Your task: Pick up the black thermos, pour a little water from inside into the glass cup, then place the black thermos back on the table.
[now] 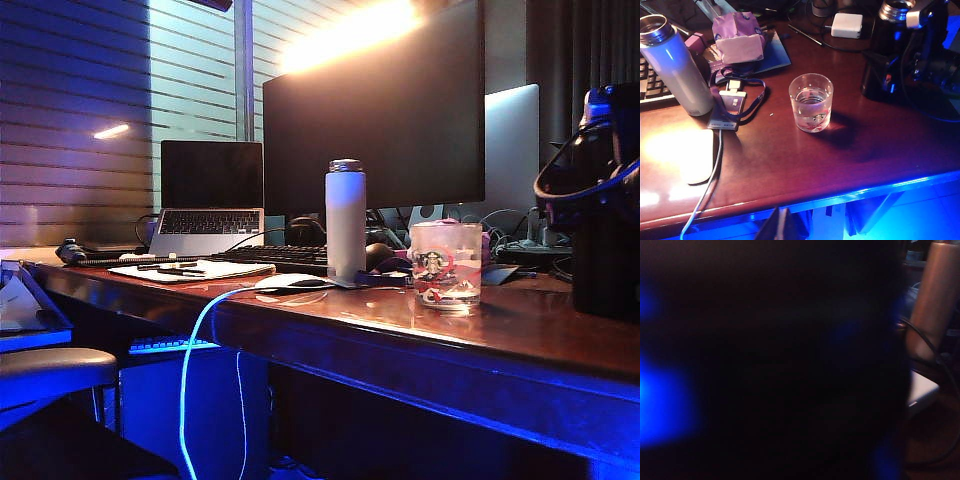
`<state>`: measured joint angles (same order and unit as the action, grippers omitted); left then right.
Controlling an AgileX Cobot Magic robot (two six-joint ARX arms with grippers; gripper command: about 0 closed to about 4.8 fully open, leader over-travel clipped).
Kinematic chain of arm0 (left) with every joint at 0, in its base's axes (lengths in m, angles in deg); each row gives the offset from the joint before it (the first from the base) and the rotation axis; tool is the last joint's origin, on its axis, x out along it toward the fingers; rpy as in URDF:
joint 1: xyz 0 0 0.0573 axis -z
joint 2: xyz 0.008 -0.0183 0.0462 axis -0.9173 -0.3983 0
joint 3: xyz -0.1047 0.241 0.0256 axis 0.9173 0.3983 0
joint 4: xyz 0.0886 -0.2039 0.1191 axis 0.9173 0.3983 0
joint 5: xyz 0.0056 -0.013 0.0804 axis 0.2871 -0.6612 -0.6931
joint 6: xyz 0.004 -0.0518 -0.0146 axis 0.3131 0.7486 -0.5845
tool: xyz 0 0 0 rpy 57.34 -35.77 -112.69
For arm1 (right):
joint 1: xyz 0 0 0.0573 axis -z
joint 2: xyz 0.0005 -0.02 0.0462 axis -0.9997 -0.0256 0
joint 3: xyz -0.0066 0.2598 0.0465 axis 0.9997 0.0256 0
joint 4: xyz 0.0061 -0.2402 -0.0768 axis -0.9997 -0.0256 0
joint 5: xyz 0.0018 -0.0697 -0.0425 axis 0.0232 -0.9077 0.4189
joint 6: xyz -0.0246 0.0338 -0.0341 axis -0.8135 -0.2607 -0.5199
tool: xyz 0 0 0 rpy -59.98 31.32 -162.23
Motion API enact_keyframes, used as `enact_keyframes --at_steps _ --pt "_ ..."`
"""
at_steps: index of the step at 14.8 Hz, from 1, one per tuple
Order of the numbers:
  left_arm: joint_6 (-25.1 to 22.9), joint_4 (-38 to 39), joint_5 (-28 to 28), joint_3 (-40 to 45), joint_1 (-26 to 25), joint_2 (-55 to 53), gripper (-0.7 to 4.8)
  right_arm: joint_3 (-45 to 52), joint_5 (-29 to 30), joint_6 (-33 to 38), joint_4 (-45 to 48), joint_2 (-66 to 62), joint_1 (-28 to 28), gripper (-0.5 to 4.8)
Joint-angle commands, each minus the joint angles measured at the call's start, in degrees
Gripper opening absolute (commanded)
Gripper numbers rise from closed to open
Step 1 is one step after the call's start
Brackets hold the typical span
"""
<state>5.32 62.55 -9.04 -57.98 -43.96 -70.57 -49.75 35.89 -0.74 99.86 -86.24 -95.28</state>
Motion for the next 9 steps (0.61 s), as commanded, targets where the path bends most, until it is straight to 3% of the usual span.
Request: enact_keyframes --at_steps 1,2,3,9 --pt "0.3 -0.5 0.2 -0.3 0.0 0.1 -0.04 -0.5 -0.1 -0.2 -0.1 0.1 0.1 4.44" --pt "0.3 -0.5 0.2 -0.3 0.0 0.1 -0.04 -0.5 -0.2 -0.2 -0.3 0.1 0.1 1.52" --pt "0.3 -0.5 0.2 -0.3 0.0 0.1 -0.04 -0.5 -0.2 -0.2 -0.4 0.1 0.1 0.16" --pt "0.3 -0.5 0.2 -0.3 0.0 0.1 -0.04 -0.5 -0.1 -0.4 -1.8 0.7 0.1 0.14"
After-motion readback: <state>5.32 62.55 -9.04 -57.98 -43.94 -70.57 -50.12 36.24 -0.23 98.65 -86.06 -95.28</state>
